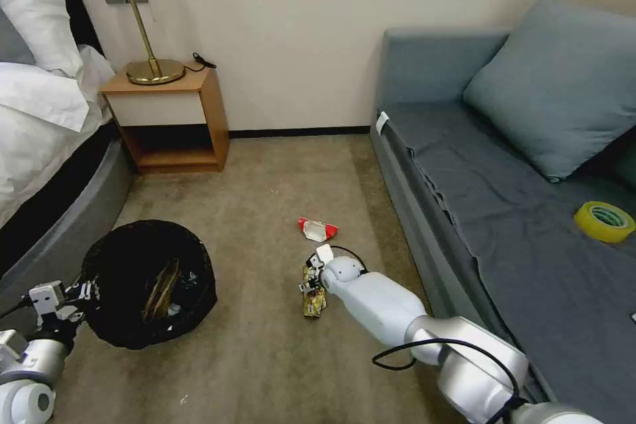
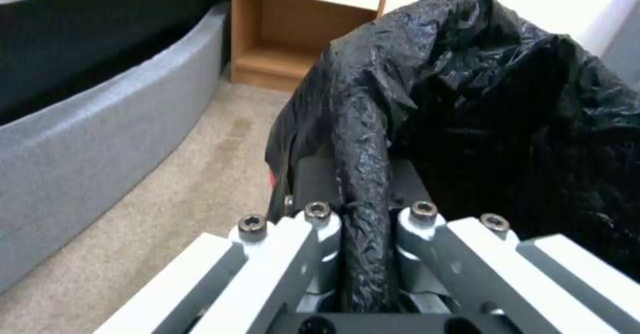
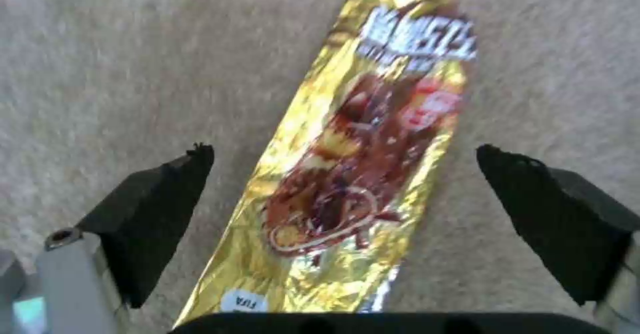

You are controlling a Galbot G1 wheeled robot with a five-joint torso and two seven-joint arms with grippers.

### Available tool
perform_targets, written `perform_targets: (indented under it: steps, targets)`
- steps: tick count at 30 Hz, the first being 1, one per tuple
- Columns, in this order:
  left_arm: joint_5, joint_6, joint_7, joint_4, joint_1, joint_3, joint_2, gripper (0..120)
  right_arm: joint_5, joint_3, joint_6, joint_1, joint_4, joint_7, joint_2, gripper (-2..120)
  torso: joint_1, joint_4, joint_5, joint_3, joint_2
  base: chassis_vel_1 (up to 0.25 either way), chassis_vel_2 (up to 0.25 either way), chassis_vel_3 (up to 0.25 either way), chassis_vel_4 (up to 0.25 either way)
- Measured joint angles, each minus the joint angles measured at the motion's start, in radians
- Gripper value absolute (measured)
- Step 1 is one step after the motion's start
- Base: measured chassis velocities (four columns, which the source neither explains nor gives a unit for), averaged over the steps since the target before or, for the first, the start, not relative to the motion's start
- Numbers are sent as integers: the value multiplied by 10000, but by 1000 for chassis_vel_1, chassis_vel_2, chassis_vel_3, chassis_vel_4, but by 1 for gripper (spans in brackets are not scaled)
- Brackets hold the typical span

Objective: Pick up the trash bin, then pick up the garbage on the floor and place it into the trash bin.

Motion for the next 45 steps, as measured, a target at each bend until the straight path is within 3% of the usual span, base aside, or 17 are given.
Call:
perform_targets:
  steps: [21,26,27,32,45]
  targets:
    - [-53,-243,224,585,-20,23,167,5,-964,223,729,-556,-334,-380,-2,100,-1,-6,-1,-4,2,0,0,0,0]
    - [-81,-270,225,613,-20,24,204,5,-973,168,761,-598,-241,-380,10,90,-1,-7,-1,-4,4,0,0,0,0]
    - [-87,-272,224,617,-21,24,208,5,-974,161,763,-604,-225,-382,14,82,-1,-7,-1,-5,4,0,0,0,0]
    - [-108,-293,221,651,-31,57,227,5,-947,47,770,-665,-81,-397,-20,68,-2,-5,0,-5,7,0,0,0,0]
    - [-138,-352,234,704,-37,89,252,5,-884,-120,849,-793,59,-421,-174,40,-3,6,9,-5,6,0,0,0,0]
